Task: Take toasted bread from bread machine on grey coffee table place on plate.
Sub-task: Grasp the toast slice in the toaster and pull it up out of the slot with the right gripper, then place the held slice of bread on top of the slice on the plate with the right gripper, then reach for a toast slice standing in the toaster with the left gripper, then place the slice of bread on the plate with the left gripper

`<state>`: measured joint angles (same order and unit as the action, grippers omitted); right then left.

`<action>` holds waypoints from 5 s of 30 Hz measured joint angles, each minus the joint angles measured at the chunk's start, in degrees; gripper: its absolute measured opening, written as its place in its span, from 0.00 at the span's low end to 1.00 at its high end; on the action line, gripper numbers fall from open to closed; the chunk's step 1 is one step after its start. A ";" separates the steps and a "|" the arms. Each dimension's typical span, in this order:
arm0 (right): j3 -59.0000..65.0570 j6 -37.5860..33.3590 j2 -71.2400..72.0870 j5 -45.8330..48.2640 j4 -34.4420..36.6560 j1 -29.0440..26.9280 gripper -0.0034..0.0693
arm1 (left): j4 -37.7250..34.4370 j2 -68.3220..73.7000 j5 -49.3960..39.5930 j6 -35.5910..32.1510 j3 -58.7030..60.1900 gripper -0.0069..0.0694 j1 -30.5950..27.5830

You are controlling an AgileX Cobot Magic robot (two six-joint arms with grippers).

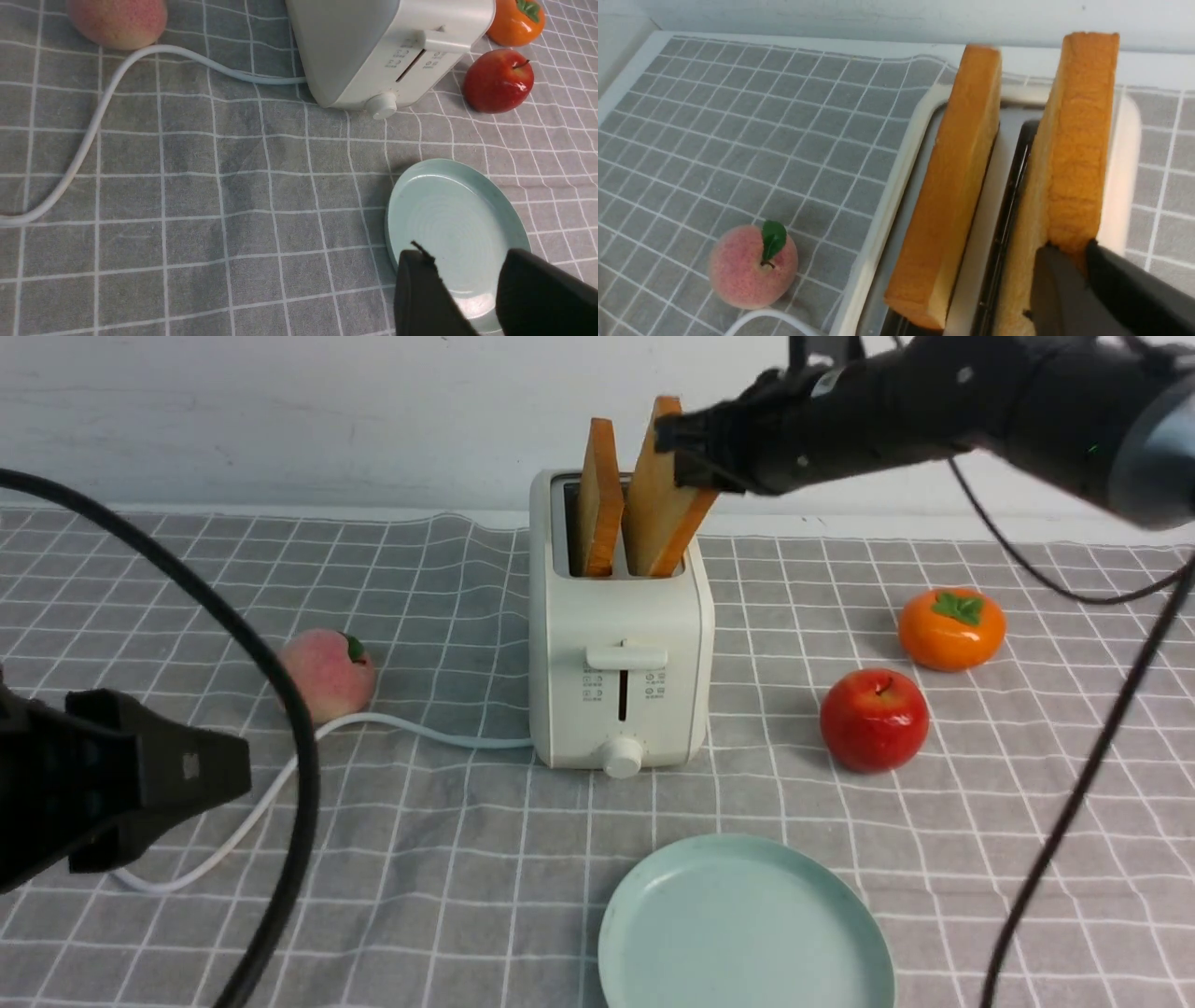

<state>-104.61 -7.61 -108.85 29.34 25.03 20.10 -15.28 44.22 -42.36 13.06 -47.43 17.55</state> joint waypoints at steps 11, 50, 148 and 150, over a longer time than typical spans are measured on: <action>-1.75 0.00 20.42 31.31 -3.34 -10.58 0.10 | 0.00 -3.64 -0.68 -5.93 -0.07 0.40 0.00; 51.34 -24.25 32.19 8.17 23.86 -4.09 0.88 | -4.27 4.73 1.44 -11.89 -0.55 0.41 0.00; 33.36 -1.68 55.52 27.57 -7.31 8.13 0.72 | -66.19 27.59 0.81 -72.62 1.63 0.20 14.24; 33.36 -1.68 55.52 28.02 -6.94 8.13 0.72 | -71.08 32.68 1.07 -76.28 1.63 0.20 14.24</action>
<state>-71.25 -9.29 -53.33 57.36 18.09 28.23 -86.36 76.90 -41.30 -63.23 -45.80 31.79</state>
